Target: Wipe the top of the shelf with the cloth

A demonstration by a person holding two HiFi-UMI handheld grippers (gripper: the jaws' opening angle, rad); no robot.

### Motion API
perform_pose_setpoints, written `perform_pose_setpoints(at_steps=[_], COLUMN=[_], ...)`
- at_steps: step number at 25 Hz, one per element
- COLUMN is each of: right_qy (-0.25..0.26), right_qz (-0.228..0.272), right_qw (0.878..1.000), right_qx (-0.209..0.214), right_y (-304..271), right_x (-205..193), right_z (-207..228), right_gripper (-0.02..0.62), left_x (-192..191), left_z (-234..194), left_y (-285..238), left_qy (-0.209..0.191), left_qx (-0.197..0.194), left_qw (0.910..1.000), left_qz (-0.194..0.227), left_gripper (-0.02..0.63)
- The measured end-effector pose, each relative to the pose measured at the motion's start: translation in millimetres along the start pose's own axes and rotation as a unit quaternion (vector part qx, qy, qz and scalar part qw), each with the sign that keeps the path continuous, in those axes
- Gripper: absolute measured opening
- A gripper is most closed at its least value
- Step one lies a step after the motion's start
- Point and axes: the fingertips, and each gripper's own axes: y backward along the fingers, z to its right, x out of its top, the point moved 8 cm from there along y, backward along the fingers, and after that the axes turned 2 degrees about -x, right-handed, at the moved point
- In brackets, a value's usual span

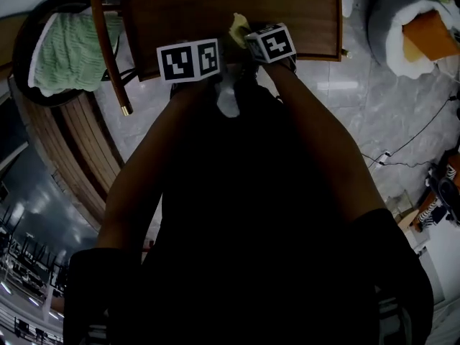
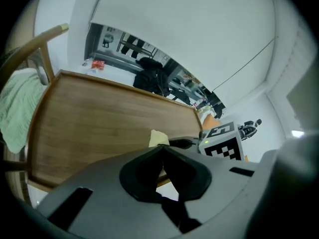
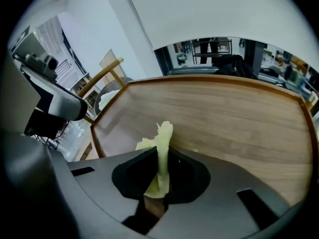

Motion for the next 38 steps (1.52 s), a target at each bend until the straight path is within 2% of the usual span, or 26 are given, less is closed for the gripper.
perform_pose_setpoints(at_steps=[4,15,21,28,30,32,38], right_qy=[-0.015,-0.081,-0.110,-0.152,-0.177,-0.194,-0.128], right_qz=[0.004,-0.002,-0.010,-0.008,0.009,0.038,0.093], right_qw=[1.000,0.989,0.979,0.958,0.955,0.959,0.985], right_qx=[-0.020,-0.126,-0.169,-0.244,-0.239,-0.204,-0.075], right_y=[25.6,98.0,116.4,129.2,128.3,123.5,80.3], right_x=[-17.9,-59.7,-69.4,-79.6,-79.0,-69.6,1.9], right_z=[45.9,149.2,168.8,175.4,171.4,151.9,28.7], right_gripper=[0.049,0.049,0.049,0.048,0.048,0.048,0.048], left_x=[2.3,-5.4,-12.5,-21.9,-25.6,-29.7,-22.4], left_z=[25.9,84.6,100.7,86.8,75.4,59.7,6.6], left_y=[-23.8,-74.3,-76.1,-53.3,-43.7,-30.4,33.8], left_qy=[-0.011,-0.031,-0.032,-0.022,-0.017,-0.012,0.009], left_qx=[-0.010,-0.033,-0.038,-0.028,-0.026,-0.022,-0.010], left_qw=[0.9999,0.9988,0.9986,0.9994,0.9995,0.9996,0.9989], left_qz=[-0.004,-0.019,-0.014,0.001,0.006,0.011,0.044], left_gripper=[0.012,0.012,0.012,0.012,0.012,0.012,0.012])
